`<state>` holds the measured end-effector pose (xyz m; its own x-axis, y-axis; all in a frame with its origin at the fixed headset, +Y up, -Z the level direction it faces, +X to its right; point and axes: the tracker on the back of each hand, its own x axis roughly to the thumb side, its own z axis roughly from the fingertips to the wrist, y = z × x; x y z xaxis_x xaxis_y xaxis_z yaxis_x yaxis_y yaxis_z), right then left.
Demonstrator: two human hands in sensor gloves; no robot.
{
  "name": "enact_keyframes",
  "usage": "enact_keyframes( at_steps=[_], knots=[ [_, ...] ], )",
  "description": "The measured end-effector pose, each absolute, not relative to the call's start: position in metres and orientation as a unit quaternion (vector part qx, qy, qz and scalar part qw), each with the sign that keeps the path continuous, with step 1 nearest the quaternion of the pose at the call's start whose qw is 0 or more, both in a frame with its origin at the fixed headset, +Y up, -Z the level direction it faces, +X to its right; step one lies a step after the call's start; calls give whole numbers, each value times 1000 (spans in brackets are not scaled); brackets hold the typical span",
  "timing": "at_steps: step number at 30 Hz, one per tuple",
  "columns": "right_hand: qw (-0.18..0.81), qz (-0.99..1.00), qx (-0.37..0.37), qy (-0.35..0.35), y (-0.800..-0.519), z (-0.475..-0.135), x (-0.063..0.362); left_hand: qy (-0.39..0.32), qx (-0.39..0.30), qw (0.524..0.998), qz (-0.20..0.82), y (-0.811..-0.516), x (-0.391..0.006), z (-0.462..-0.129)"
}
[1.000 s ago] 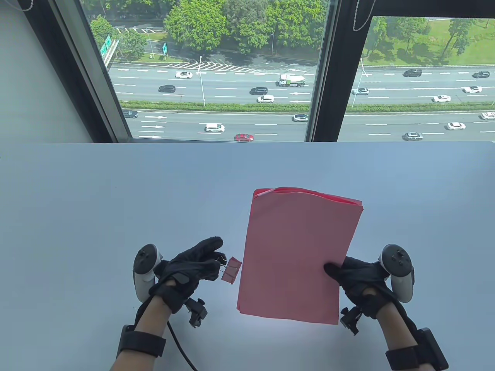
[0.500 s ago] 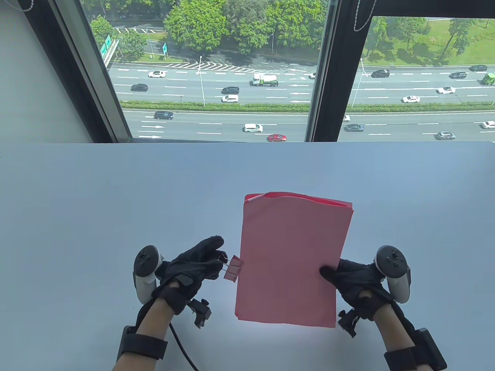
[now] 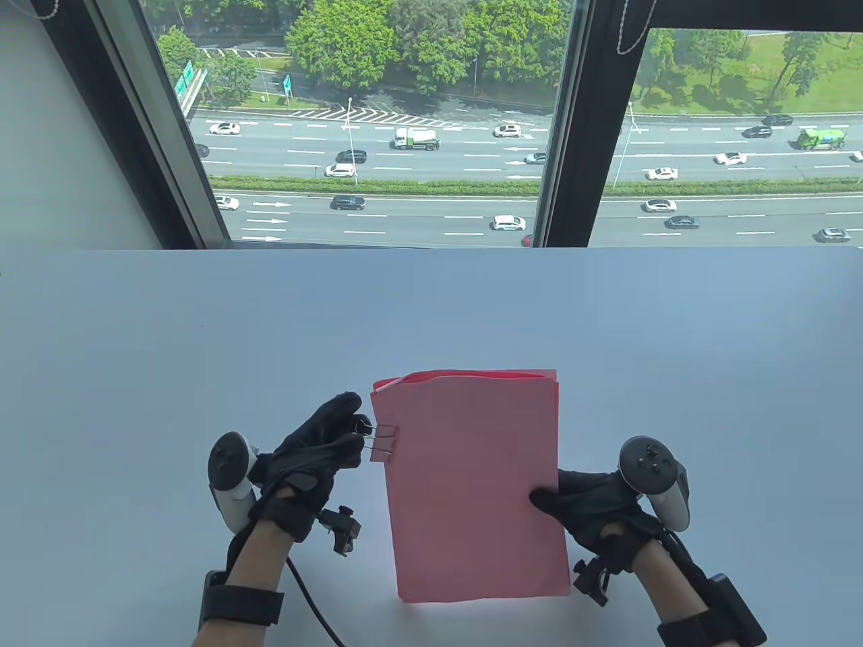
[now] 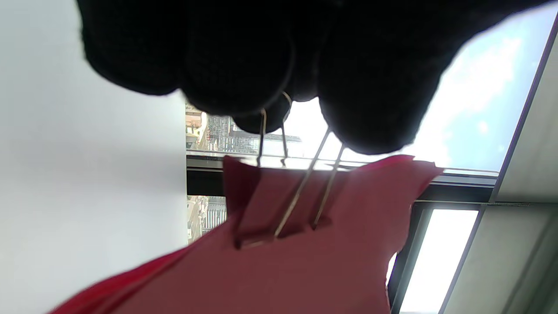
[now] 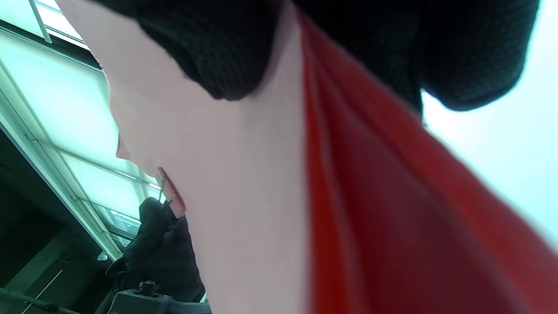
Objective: Clip paper with binder clip (Left hand to clip)
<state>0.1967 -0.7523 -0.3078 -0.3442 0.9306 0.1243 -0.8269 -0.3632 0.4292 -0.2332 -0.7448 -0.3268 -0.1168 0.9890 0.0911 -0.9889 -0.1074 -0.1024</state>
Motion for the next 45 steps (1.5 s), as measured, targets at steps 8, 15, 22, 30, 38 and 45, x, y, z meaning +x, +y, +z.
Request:
enact_keyframes(
  at_steps=[8, 15, 22, 30, 38, 45],
  knots=[
    [524, 814, 187, 166, -752, -307, 196, -67, 40, 645, 760, -737, -241, -325],
    [507, 817, 196, 193, -753, -307, 194, -63, 55, 641, 763, -735, -247, -324],
    [497, 817, 201, 212, -754, -306, 192, -70, 49, 643, 761, -735, -246, -325],
    [527, 808, 165, 206, -756, -309, 196, -61, 73, 752, 652, -726, -243, -320],
    [551, 802, 59, 223, -767, -314, 209, -115, 117, 911, 379, -711, -220, -311],
    [565, 794, 30, 223, -773, -315, 206, -147, 117, 964, 187, -708, -199, -307]
  ],
)
